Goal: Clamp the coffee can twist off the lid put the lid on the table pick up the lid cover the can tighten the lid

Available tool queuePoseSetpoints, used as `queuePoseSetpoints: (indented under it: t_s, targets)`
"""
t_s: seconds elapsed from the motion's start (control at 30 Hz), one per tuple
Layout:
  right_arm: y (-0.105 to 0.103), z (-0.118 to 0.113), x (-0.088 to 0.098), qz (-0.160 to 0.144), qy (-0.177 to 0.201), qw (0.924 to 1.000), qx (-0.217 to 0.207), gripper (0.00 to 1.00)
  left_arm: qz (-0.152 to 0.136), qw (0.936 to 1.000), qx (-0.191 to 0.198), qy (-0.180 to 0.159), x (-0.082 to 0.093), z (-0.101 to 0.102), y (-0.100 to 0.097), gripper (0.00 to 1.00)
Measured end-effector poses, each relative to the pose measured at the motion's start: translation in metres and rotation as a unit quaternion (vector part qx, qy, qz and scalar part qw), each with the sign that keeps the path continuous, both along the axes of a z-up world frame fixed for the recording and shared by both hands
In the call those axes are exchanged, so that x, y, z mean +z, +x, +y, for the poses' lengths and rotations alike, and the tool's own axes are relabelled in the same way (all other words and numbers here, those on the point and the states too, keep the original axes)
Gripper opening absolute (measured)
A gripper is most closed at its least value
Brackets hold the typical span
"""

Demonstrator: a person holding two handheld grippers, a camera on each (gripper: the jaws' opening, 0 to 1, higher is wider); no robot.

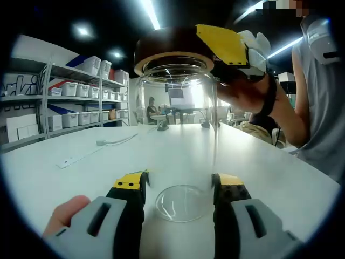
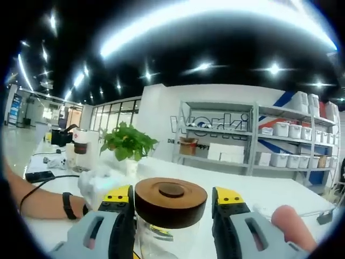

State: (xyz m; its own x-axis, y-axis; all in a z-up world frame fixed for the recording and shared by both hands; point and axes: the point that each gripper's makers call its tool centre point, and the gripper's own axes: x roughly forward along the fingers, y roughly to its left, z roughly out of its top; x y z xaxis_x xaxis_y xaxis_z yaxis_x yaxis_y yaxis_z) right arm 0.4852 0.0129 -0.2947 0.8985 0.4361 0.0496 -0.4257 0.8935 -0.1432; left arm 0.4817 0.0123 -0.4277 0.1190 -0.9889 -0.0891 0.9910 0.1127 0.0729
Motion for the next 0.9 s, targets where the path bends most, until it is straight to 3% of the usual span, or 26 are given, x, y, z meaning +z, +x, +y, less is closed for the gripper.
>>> queuePoseSetpoints:
  t_s: [0.67, 0.9]
  targets:
    - [0.0001, -0.0003, -0.0022, 0.003, 0.016, 0.9997, -0.016, 0.48, -0.001, 1.0, 0.0, 0.001, -0.0007, -0.0001, 0.0014, 0.4]
    - [-0.0001, -0.0019, -0.0022, 0.007, 0.016, 0.9997, 0.016, 0.47, 0.0, 1.0, -0.003, 0.001, -0.0009, -0.0004, 0.0015, 0.4]
